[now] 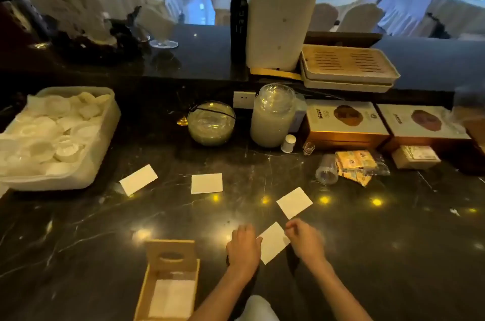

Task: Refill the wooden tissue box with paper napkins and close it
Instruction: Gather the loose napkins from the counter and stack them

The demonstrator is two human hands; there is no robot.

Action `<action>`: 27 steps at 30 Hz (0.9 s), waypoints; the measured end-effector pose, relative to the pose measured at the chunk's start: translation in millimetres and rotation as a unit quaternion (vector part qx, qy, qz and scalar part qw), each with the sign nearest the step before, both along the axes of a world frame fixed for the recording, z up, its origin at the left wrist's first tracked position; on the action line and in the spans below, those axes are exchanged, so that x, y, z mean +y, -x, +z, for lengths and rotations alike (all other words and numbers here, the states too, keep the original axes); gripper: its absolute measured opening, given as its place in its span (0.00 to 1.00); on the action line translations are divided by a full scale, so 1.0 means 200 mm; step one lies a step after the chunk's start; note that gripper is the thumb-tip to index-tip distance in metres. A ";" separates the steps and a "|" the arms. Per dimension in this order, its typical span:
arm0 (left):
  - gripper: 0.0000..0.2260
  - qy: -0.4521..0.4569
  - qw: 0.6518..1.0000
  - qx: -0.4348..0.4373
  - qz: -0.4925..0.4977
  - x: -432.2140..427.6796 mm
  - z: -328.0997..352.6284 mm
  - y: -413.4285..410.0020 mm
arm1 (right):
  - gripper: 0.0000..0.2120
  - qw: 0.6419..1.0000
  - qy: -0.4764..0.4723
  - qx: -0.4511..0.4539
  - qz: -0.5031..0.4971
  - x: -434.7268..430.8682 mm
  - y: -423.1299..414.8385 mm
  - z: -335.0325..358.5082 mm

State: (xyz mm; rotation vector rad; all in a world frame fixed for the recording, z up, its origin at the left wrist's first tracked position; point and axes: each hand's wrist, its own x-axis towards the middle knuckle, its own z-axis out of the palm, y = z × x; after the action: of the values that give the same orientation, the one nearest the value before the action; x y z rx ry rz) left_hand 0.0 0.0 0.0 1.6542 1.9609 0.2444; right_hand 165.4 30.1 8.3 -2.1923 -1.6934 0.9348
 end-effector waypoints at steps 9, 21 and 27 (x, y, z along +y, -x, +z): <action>0.14 0.062 0.994 0.021 0.088 -0.02 -0.09 -0.11 | 0.09 0.996 -0.001 -0.049 0.074 0.04 -0.01 -0.19; 0.03 0.021 0.970 -0.210 0.119 0.09 -0.01 -0.17 | 0.04 0.978 0.038 0.200 -0.037 0.09 -0.20 -0.20; 0.06 0.002 0.949 -0.232 0.212 0.36 0.05 -0.39 | 0.04 0.962 0.010 0.257 -0.090 0.31 -0.40 -0.13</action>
State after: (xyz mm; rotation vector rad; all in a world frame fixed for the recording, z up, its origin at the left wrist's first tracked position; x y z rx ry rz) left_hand 77.5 72.6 9.2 1.0256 1.9095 0.7202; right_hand 244.6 93.0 -17.1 -1.8518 -1.2248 1.3281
